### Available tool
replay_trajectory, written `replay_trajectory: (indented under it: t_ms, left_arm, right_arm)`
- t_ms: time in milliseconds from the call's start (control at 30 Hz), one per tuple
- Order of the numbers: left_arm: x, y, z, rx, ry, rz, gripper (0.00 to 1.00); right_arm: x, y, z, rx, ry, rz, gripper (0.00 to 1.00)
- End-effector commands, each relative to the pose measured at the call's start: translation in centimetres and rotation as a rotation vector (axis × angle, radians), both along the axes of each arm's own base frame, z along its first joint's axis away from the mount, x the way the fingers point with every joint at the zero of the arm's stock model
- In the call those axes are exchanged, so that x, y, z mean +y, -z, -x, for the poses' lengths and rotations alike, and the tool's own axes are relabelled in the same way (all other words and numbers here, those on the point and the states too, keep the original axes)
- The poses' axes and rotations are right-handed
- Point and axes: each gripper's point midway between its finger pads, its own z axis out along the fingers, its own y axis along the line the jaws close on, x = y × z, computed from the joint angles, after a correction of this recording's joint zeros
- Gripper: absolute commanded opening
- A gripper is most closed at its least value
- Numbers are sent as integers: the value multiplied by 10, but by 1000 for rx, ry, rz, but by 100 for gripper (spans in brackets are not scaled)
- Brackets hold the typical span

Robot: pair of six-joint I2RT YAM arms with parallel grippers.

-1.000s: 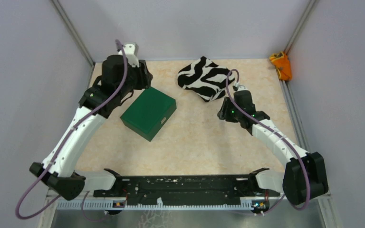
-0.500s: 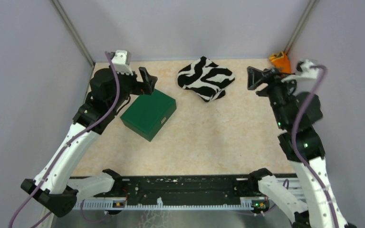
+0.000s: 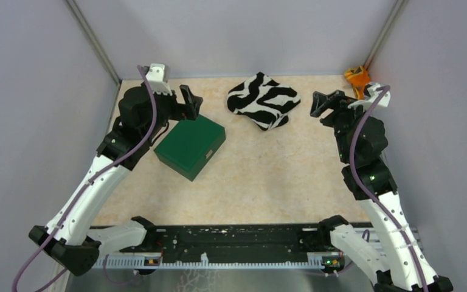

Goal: Organize the mixed jewelry

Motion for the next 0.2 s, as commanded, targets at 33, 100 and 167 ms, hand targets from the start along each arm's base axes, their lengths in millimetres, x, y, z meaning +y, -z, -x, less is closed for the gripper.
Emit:
replay_trajectory:
  t_ms: [33, 100, 167]
  left_arm:
    - [6, -8, 2, -27, -26, 18, 98]
    - [6, -6, 2, -20, -26, 11, 98]
    - [6, -2, 0, 1, -36, 2, 99]
  right_arm:
    - [0, -22, 4, -71, 1, -46, 70]
    - [0, -21, 4, -70, 0, -47, 70]
    - [0, -21, 3, -69, -1, -50, 70]
